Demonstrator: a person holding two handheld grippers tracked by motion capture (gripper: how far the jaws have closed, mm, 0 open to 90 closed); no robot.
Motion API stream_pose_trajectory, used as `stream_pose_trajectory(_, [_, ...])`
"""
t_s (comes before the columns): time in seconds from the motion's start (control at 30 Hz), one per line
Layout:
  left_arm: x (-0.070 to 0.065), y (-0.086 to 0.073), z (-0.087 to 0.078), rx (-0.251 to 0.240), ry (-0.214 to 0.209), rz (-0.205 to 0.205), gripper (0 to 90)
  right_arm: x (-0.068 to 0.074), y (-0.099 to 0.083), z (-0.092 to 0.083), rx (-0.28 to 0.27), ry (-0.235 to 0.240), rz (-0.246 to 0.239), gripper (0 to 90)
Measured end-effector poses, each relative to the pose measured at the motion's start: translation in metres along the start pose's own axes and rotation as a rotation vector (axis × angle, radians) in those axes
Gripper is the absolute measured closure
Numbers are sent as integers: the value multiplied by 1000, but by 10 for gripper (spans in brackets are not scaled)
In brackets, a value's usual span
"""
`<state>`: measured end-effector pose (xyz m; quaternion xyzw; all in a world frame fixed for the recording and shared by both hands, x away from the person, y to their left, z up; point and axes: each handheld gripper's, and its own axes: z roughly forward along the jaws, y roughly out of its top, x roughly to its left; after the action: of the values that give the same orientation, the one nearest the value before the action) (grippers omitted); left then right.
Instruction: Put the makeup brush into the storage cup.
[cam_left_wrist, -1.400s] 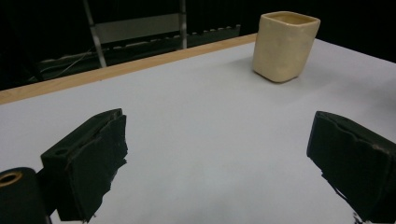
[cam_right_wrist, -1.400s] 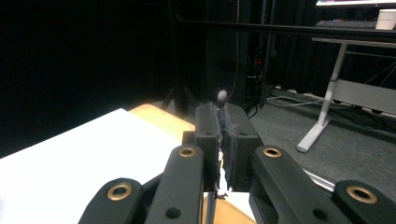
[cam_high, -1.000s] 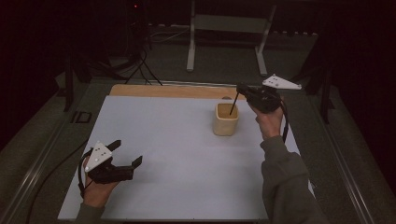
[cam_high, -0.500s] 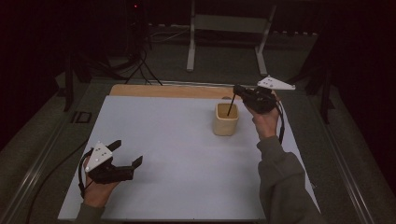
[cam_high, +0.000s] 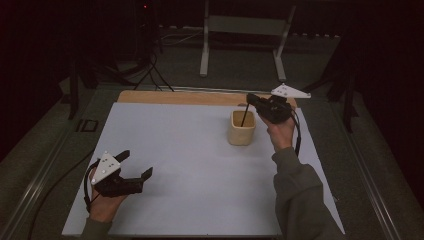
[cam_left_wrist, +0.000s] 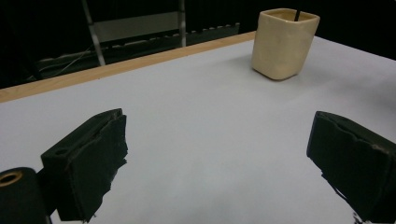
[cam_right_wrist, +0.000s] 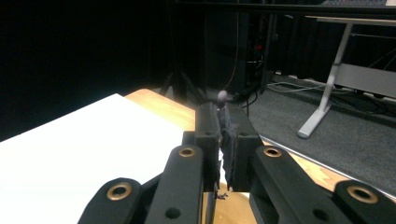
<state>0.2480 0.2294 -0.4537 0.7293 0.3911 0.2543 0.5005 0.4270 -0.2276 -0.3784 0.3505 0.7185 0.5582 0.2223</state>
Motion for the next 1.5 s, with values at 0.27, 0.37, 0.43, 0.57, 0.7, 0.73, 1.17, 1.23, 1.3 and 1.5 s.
stream_pose_trajectory(0.27, [0,0,0,0,0,0,58,3,-3,5,24,-1,-17,851])
stream_pose_trajectory(0.37, [0,0,0,0,0,0,58,3,-3,5,27,-3,-22,850])
stream_pose_trajectory(0.43, [0,0,0,0,-1,0,58,3,-4,5,31,-3,-26,849])
stream_pose_trajectory(0.57, [-1,-1,1,6,-2,5,58,3,-4,4,25,10,-5,549])
stream_pose_trajectory(0.7, [-1,0,0,5,-1,5,58,5,-2,3,26,-51,7,157])
stream_pose_trajectory(0.73, [-1,0,0,4,-1,3,58,4,-1,2,26,-48,11,147])
stream_pose_trajectory(1.17, [0,0,0,2,2,2,58,-2,-1,-8,47,-51,13,112])
stream_pose_trajectory(1.23, [0,0,0,1,2,1,58,-2,-1,-10,50,-47,8,110])
stream_pose_trajectory(1.3, [0,0,0,1,2,1,58,-2,-1,-12,51,-43,8,110])
stream_pose_trajectory(1.5, [1,0,0,1,4,1,57,-2,-3,-18,57,-29,5,109])
